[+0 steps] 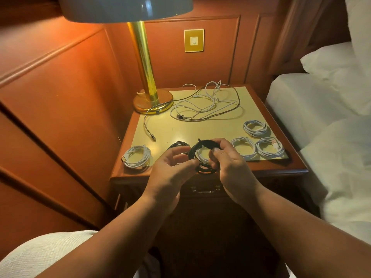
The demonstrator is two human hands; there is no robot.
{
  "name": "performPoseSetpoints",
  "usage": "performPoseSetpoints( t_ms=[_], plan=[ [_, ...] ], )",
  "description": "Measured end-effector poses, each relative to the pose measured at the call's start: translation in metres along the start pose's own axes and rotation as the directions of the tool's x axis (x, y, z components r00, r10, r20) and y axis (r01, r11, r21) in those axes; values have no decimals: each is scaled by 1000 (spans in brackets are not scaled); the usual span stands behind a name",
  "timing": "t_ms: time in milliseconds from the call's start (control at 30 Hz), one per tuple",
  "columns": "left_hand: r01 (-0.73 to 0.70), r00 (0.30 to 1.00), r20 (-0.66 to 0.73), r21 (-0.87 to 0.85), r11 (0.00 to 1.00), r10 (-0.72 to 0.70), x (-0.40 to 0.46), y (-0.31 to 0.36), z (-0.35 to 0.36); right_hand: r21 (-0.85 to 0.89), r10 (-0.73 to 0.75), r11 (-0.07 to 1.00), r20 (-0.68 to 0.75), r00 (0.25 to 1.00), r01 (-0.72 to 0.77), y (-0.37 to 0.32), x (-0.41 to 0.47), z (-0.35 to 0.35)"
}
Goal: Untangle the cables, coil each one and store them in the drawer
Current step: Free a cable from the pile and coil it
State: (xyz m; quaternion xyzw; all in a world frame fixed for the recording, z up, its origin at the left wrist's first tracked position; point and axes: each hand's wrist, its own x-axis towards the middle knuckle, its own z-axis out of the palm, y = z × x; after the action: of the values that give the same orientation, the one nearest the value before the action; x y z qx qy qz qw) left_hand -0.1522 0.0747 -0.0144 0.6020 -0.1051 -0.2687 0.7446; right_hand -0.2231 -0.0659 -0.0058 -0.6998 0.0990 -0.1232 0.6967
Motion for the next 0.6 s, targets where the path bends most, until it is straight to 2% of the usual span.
performPoseSetpoints(
  t_ms=[100,200,300,367,500,600],
  plan=[
    [-40,999,-37,0,999,40,1,-2,0,6,19,1000,4,1000,-19,2,1,2],
    [-32,998,-63,-97,995,26,4,-2,-1,104,71,992,11,997,-72,6,3,2],
    [-17,999,-33,-217,976,10,3,-2,0,219,126,967,47,991,-134,6,0,3],
    [-15,1000,-27,-225,974,9,2,0,1,249,140,957,44,989,-146,4,-3,4],
    [-59,997,35,-53,997,61,-2,6,2,316,134,939,21,991,-134,-7,-10,6],
    [-203,979,64,193,960,194,-11,12,7,378,176,911,9,984,-166,-17,-16,8]
  ],
)
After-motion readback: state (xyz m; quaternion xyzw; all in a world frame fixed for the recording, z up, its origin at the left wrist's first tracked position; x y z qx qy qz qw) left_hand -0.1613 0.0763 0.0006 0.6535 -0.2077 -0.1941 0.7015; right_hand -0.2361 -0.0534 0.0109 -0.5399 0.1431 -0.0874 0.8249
